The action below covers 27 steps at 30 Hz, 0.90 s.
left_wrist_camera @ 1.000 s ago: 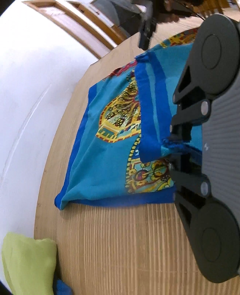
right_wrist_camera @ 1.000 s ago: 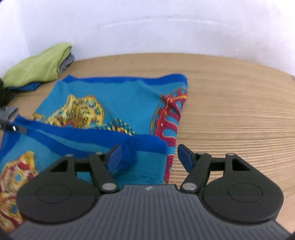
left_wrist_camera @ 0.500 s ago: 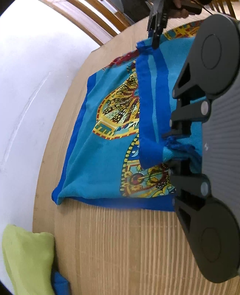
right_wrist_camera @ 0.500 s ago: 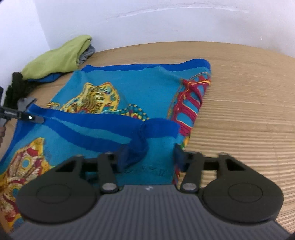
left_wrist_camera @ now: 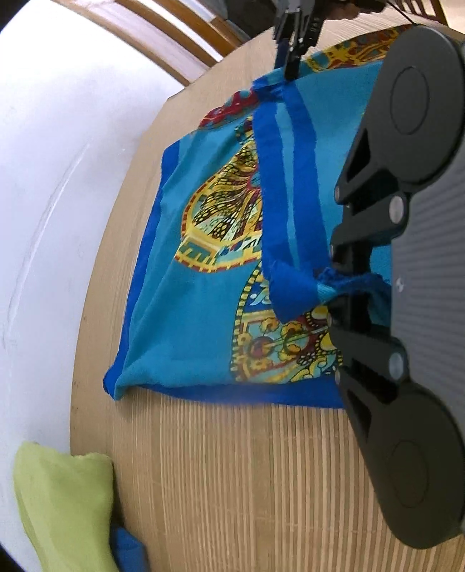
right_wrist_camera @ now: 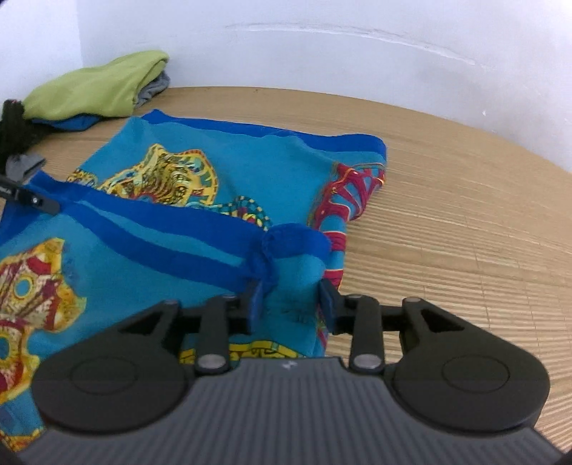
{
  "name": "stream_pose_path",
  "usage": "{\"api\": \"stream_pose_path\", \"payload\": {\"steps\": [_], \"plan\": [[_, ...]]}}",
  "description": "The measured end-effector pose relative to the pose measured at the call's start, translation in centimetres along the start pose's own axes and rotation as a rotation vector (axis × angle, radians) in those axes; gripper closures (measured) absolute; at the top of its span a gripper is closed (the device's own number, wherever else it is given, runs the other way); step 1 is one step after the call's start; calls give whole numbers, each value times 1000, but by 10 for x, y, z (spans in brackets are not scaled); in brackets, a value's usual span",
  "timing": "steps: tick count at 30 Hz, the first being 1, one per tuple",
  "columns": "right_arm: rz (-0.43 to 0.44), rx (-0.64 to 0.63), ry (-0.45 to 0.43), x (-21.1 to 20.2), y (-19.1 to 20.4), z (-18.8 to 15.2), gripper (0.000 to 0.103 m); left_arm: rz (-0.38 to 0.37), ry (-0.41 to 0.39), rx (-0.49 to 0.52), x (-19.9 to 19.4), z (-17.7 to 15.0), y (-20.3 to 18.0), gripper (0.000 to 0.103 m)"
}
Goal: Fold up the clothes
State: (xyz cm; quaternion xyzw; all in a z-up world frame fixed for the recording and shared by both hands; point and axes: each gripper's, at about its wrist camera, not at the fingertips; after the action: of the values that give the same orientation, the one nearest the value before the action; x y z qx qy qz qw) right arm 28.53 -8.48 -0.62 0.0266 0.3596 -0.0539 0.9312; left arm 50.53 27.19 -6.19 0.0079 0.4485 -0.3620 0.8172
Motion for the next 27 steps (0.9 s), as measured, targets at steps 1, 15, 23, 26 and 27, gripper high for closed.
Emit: {"api": "stream_pose_path", "payload": {"steps": [1, 15, 23, 26, 27], "plan": [[1, 6, -2, 0, 0, 0, 66, 3, 2, 2, 1, 0, 0, 96], [54, 17, -30, -4, -4, -2, 66, -10, -4, -26, 2, 0, 4, 94], [75, 130, -137, -29, -16, 11, 98, -37, -35, -21, -13, -4, -11, 100], [83, 173, -177, -39, -20, 16, 98, -73, -96, -96, -37, -1, -11, 101], [86, 187, -190, -42, -22, 18, 98, -81, -121, -121, -46, 3, -10, 101]]}}
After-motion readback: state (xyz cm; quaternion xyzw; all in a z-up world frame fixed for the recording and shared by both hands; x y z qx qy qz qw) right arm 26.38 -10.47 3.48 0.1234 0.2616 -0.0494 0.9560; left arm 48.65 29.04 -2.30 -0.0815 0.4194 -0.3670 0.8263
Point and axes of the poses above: each gripper's, at about its wrist camera, not at the fingertips, and x roughly the way its jaws point, y to its left, z to its top, and after that the axes turned 1 degree about x, right-handed
